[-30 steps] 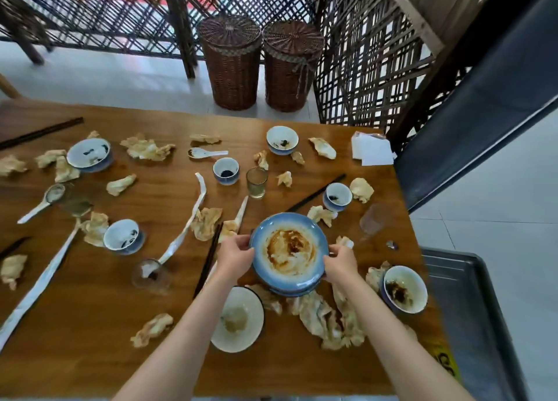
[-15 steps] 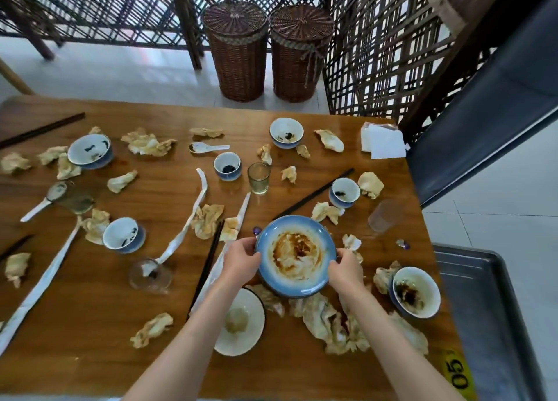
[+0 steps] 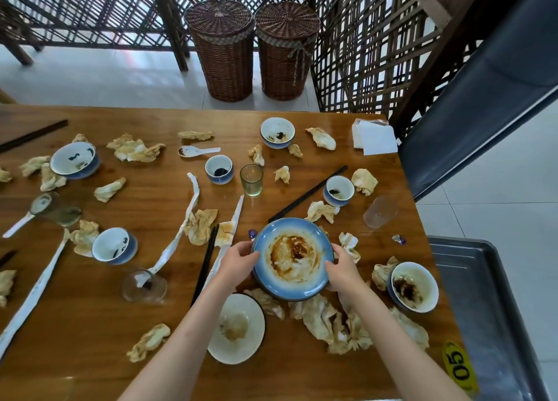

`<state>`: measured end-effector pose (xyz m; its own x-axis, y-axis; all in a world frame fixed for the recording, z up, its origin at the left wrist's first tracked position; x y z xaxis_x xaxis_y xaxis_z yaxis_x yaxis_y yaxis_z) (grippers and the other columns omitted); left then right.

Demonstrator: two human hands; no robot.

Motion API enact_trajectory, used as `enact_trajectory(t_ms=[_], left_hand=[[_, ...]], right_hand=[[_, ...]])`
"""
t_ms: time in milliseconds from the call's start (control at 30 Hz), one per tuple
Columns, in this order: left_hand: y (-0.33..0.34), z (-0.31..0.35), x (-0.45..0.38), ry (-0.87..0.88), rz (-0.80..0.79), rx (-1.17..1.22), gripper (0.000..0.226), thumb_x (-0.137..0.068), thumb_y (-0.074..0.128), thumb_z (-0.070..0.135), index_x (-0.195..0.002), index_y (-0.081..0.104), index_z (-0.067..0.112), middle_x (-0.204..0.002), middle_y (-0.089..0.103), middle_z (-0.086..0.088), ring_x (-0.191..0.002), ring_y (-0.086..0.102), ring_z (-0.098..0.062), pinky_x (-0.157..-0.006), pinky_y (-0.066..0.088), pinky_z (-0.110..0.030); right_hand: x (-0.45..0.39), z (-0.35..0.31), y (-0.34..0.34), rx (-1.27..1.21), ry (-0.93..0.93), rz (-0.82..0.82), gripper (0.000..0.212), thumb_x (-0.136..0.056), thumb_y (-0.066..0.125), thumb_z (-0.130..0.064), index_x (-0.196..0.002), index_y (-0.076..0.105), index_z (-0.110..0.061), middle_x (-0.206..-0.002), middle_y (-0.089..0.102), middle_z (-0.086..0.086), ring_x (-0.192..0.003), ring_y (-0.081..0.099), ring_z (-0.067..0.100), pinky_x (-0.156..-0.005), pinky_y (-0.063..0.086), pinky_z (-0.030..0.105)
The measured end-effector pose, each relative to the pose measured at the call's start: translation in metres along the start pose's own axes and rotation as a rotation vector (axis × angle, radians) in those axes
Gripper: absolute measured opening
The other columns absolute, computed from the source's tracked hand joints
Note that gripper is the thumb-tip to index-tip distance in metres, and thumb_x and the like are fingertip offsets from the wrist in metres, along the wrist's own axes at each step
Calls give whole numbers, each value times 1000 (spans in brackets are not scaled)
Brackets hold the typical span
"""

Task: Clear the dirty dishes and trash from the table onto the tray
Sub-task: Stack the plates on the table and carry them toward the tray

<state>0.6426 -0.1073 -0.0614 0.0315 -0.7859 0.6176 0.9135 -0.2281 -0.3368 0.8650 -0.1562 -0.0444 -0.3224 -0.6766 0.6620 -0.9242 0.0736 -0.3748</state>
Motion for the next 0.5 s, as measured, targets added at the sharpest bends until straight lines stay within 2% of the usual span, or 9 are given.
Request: enact_trajectory(t_ms=[133, 300, 433, 500], left_hand=[[0, -6, -2, 1, -17, 37, 44, -91, 58, 29, -133, 49, 20, -100, 58, 9, -85, 56, -3, -56, 47, -17], [-7, 2, 0, 7, -25, 100, 43, -90, 59, 30, -131, 51, 21, -111, 61, 2, -98, 60, -14, -59, 51, -22], [-8, 22, 7, 37, -44, 147, 39, -90, 60, 30, -128, 53, 22, -113, 61, 2, -98, 60, -14, -59, 53, -23], [-6, 34, 13, 66, -45, 163, 36, -90, 60, 29, -125, 56, 22, -111, 63, 2, -99, 61, -14, -64, 56, -26]], right_hand=[[1, 3, -1, -89, -14, 14, 43, -95, 46, -11, -136, 41, -23, -129, 52, 3, -110, 57, 22, -84, 54, 45], [7, 0, -3, -194, -67, 21, 40, -95, 46, -12, -134, 44, -24, -130, 52, 3, -112, 56, 20, -87, 53, 45], [16, -10, -16, -235, -110, 50, 41, -96, 46, -12, -135, 44, -24, -124, 51, -4, -98, 59, 13, -76, 57, 35], [20, -17, -28, -216, -143, 70, 41, -95, 48, -12, -135, 45, -22, -122, 51, -4, -97, 58, 12, -76, 56, 35]])
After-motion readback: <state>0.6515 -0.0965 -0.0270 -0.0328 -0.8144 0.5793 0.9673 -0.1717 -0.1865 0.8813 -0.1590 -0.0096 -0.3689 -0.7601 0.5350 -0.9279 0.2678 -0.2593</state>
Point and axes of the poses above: each hand's wrist, its own x-axis away from the middle knuckle, its own y-axis out of the palm, z = x × y, the point moved 3 cm from there along -x, towards the middle knuckle
